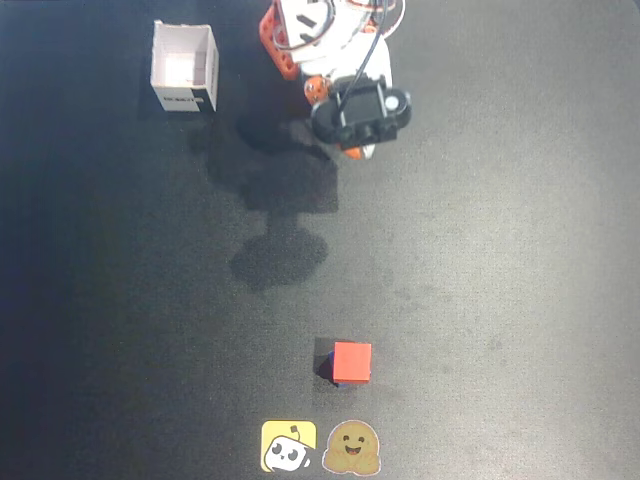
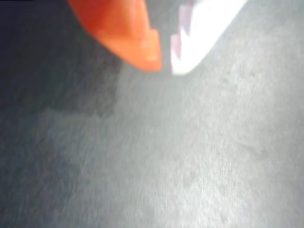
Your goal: Put the red cube on top of the blue cube.
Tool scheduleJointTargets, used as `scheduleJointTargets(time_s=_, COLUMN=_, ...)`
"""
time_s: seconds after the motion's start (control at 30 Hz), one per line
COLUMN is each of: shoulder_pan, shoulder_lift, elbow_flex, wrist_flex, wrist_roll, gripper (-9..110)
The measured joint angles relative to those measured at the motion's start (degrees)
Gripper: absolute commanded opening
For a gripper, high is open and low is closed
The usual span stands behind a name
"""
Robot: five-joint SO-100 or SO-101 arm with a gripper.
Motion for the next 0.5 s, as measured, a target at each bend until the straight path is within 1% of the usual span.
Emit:
scheduleJointTargets(time_s=0.37, shoulder_pan=-1.76, shoulder_lift=0.09, elbow_flex=5.19, wrist_flex=-1.41, wrist_roll=1.49, gripper=0)
scheduleJointTargets(time_s=0.5, shoulder_pan=-1.41, shoulder_lift=0.09, elbow_flex=5.19, wrist_flex=-1.41, wrist_roll=-4.31, gripper=0)
